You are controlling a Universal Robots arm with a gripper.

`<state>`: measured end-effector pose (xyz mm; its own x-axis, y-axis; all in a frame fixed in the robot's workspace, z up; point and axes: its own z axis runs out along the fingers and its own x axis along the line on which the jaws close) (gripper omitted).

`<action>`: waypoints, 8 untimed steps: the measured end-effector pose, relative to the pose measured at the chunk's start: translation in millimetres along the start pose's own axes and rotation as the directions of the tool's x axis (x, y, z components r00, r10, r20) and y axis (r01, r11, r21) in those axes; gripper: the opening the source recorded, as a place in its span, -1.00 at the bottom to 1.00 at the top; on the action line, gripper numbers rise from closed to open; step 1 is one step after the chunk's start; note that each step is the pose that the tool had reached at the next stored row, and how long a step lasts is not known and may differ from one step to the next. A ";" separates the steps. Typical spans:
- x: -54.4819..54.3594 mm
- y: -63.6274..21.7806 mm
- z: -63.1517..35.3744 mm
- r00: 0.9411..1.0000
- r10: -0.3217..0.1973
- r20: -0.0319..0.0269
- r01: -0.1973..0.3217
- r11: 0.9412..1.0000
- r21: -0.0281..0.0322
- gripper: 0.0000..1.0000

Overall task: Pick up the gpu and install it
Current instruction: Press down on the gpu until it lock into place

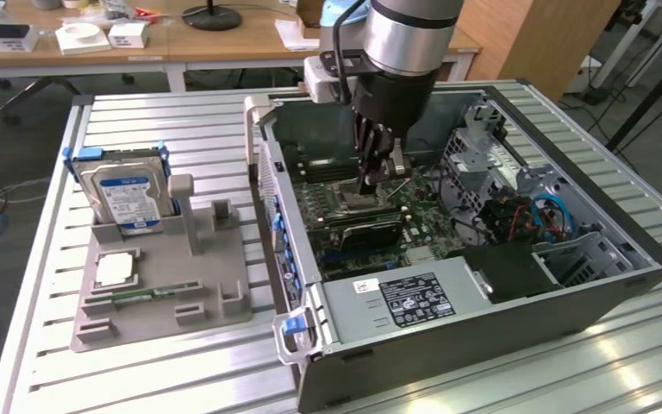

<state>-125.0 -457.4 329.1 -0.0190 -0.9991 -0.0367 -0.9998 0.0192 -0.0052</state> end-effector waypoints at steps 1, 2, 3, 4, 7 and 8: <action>0.0 -0.1 -0.2 1.000 0.000 0.000 0.000 1.000 0.000 -0.80; 0.0 0.0 -0.2 1.000 0.000 0.000 0.000 1.000 0.000 -0.80; 0.0 0.0 -0.2 1.000 0.000 0.000 0.000 1.000 0.000 -0.80; 0.0 0.0 -0.3 1.000 0.000 -0.001 0.000 1.000 0.000 -0.80; 0.0 0.0 -0.3 1.000 0.000 -0.001 0.000 1.000 0.000 -0.80; 0.0 0.0 -0.2 1.000 0.000 0.000 0.000 1.000 0.000 -0.80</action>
<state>-125.0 -457.4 329.3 -0.0190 -0.9992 -0.0362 -0.9998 0.0192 -0.0050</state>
